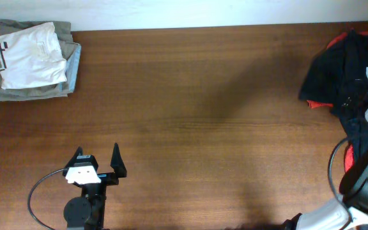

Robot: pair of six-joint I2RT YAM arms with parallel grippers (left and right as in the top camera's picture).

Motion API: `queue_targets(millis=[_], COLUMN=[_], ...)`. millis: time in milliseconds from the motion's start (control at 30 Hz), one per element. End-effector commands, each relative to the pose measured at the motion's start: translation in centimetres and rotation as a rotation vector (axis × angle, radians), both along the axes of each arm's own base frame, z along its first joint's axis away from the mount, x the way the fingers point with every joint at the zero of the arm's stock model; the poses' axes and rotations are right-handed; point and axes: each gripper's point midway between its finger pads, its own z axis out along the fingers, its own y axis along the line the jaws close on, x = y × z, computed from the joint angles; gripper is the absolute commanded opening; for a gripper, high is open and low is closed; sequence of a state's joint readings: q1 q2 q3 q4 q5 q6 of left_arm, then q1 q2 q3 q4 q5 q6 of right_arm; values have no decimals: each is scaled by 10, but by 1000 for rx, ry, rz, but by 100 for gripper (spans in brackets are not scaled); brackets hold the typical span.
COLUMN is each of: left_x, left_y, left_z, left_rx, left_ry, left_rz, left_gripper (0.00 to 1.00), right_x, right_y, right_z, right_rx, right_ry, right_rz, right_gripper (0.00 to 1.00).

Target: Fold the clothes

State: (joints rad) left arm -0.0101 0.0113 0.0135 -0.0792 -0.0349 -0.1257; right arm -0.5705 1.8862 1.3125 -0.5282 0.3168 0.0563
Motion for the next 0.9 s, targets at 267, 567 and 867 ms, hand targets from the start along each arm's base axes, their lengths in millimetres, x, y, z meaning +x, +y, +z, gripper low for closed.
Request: queue_targets(millis=[267,567,867], left_x=[0,0,0], left_y=[3,3,3], left_z=[-1,-1,-1], left_rx=[-7,-7,-7], left_ry=[0,0,0], left_rz=[14,14,14], left_gripper=[99,99,99], right_x=[39,37,40], right_y=[11,9,3], right_z=[-44,-64,-35], right_rx=[115,125,93], right_ry=[-71,-40,-55], right_rz=[134,127,115], right_gripper=[70,56,29])
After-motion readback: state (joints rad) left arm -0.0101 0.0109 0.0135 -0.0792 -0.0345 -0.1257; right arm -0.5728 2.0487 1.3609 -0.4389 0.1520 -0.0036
